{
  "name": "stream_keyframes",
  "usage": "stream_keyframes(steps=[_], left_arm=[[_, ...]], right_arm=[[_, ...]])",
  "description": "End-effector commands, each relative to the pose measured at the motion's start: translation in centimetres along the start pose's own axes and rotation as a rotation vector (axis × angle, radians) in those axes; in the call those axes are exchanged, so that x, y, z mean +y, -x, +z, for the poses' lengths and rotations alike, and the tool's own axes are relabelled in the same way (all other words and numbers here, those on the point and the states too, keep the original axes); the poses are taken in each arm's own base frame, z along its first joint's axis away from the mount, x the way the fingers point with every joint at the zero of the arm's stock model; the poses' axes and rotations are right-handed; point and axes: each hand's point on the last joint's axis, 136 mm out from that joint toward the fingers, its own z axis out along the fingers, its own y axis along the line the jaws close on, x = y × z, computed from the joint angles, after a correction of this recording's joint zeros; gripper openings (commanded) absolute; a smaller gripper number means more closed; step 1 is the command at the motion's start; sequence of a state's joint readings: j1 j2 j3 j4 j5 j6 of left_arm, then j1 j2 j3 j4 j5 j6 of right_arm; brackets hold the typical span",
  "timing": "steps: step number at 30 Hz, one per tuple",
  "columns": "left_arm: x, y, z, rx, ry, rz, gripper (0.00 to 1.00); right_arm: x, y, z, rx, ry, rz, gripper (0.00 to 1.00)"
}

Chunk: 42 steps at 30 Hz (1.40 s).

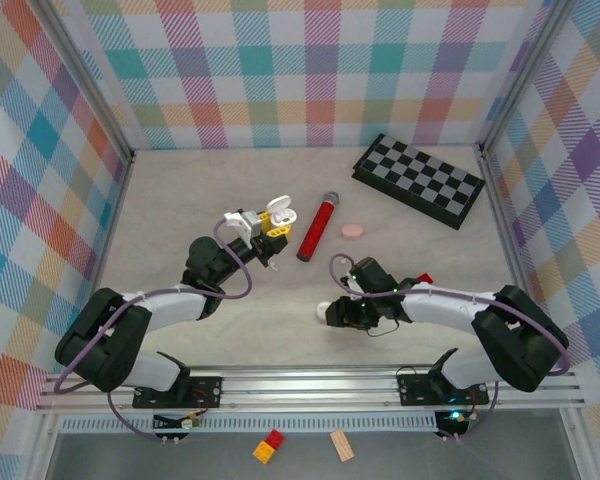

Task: Insert the wireless bluetooth earbuds into the charging case

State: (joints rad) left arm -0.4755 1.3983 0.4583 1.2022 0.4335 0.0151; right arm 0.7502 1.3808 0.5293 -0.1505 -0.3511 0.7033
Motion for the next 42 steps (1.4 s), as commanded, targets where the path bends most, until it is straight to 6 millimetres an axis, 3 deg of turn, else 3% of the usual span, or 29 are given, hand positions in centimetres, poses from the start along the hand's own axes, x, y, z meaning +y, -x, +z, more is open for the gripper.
stream_keyframes(steps=[1, 5, 9, 12, 19, 32, 42], left_arm=[[-0.1, 0.6, -0.5, -0.016, -0.005, 0.002, 0.29], [0.1, 0.5, -0.5, -0.014, 0.005, -0.003, 0.29], [0.2, 0.5, -0.5, -0.011, 0.007, -0.007, 0.29], [0.1, 0.5, -0.5, -0.011, -0.003, -0.011, 0.29], [0.2, 0.4, -0.4, -0.02, -0.001, -0.021, 0.29], [0.8, 0.5, 0.3, -0.016, 0.015, -0.049, 0.28], [0.9, 0.1, 0.3, 0.007, 0.02, -0.04, 0.28]], right_arm=[[0.7, 0.2, 0.0, -0.005, 0.014, -0.026, 0.48], [0.9, 0.4, 0.3, -0.003, -0.002, -0.029, 0.48], [-0.4, 0.9, -1.2, -0.06, -0.1, -0.042, 0.47], [-0.2, 1.9, -1.9, -0.089, -0.111, -0.07, 0.47], [1.0, 3.3, -0.5, -0.058, -0.088, -0.109, 0.47], [-0.6, 0.9, 0.0, -0.007, -0.084, -0.091, 0.48], [0.4, -0.4, 0.2, 0.023, -0.065, -0.098, 0.48]])
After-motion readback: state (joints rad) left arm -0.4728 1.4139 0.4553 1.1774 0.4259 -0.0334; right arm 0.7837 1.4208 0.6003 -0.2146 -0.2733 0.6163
